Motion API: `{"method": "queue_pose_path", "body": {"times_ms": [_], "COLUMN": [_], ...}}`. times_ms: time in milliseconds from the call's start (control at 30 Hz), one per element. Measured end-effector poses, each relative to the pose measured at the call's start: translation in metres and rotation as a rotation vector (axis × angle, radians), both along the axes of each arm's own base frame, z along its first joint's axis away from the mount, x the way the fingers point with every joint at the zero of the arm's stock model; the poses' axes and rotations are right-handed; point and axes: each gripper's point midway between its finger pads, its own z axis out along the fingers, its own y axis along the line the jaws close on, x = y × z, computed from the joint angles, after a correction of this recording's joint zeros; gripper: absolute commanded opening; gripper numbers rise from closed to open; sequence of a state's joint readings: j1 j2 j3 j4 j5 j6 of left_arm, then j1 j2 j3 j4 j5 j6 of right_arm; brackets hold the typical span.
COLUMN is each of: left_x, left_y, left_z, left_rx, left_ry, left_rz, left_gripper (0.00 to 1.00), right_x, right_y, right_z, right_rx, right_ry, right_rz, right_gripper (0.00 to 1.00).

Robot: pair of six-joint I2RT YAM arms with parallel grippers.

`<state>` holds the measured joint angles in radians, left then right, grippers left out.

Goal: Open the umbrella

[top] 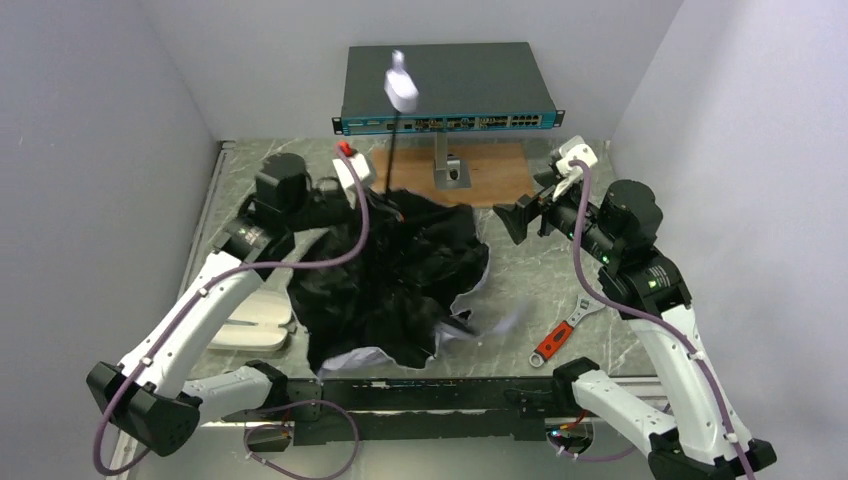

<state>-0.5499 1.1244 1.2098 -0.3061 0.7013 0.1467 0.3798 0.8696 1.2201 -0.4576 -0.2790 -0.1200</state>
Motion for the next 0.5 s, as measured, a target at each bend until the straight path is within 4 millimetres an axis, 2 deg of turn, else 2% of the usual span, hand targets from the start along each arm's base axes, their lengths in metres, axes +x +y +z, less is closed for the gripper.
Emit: {"method": "queue_pose_path", "body": {"times_ms": [100, 167, 233, 300, 333, 367, 400, 467, 500], "left_x": [0.049, 0.065, 0.039, -0.007, -0.026, -0.034, -0.027, 0.014, 0.042], "left_y": [0.04, 0.047, 0.012, -0.028, -0.04, -0.042, -0.037, -0.007, 0.012], "left_z": [-0.005, -0.006, -0.01, -0.015, -0.015, -0.014, -0.01, 0.0, 0.007], "left_rx": [0.053, 0.123, 0.158, 0.162, 0.153, 0.137, 0.121, 0.091, 0.085], "left_ry": [-0.047, -0.13, -0.179, -0.203, -0.201, -0.186, -0.167, -0.119, -0.099], "left_rz": [0.192, 0.25, 0.136, -0.041, -0.113, -0.14, -0.117, 0.023, 0.119], "left_gripper": [0.0, 0.0, 0.0, 0.0, 0.0, 0.0, 0.0, 0.0, 0.0], "right_x": [-0.006, -0.012, -0.015, -0.02, -0.021, -0.022, -0.022, -0.024, -0.025], "right_y": [-0.013, -0.02, -0.023, -0.023, -0.021, -0.02, -0.019, -0.016, -0.014], "right_z": [-0.004, -0.004, -0.007, -0.01, -0.011, -0.012, -0.012, -0.017, -0.021], "right_rx": [-0.005, -0.001, 0.001, 0.005, 0.005, 0.006, 0.006, 0.005, 0.007], "right_ry": [0.012, 0.009, 0.015, 0.023, 0.026, 0.027, 0.03, 0.042, 0.051], "right_rz": [-0.033, -0.044, -0.048, -0.037, -0.028, -0.018, -0.009, 0.009, 0.02], "right_gripper": [0.99, 0.99, 0.99, 0.99, 0.99, 0.99, 0.99, 1.0, 1.0]}}
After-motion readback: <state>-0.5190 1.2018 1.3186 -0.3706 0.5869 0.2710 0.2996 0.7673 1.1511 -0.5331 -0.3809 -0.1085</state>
